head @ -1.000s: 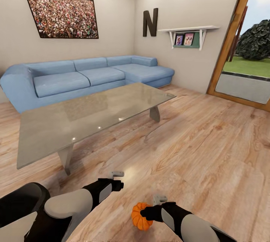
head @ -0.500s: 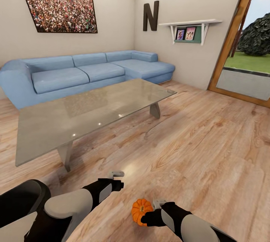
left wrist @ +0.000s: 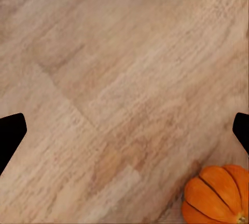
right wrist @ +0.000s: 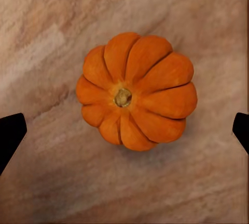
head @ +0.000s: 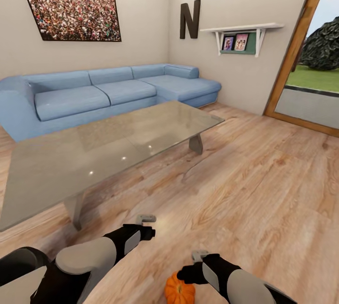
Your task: Place each of the two pumpkins and all three candles from the living room inside a cabinet in the living room (use any cabinet), then make sure every cabinet is closed, and position the cauldron so it is next to a table in the living room.
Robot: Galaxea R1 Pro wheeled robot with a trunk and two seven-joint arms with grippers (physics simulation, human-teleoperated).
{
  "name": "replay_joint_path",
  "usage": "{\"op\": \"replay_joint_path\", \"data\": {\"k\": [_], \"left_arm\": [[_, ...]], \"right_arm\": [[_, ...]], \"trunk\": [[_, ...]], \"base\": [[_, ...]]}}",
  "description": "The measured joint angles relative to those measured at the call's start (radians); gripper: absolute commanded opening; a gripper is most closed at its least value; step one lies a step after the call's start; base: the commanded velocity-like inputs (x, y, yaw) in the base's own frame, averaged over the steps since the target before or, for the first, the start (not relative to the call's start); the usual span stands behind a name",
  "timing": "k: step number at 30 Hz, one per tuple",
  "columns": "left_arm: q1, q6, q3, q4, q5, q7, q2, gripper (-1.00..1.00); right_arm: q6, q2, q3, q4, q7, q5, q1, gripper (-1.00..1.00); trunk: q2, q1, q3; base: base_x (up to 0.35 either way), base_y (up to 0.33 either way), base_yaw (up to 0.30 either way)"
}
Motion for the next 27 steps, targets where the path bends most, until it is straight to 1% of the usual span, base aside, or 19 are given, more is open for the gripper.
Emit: {"op": "replay_joint_path", "data": {"k": [9,24,27], "left_arm": [[0.000,-0.004,-0.001,-0.002,-0.001,-0.001,-0.001,1.00],[0.000,0.003,-0.001,-0.002,-0.001,-0.001,-0.002,1.00],[0.000,0.000,-0.001,-0.002,-0.001,-0.001,-0.002,1.00]], "right_arm": [[-0.001,0.000,0.000,0.000,0.000,0.000,0.000,1.00],[0.000,0.000,0.000,0.000,-0.001,0.000,0.000,1.00],[0.007,0.000,0.000,0.000,-0.016,0.000,0.000,1.00]], "trunk": [[0.000,0.000,0.000],[-0.003,0.007,-0.058],[-0.004,0.007,-0.058]], "base": [[0.032,0.000,0.000],[0.001,0.000,0.000],[0.000,0.000,0.000]]}}
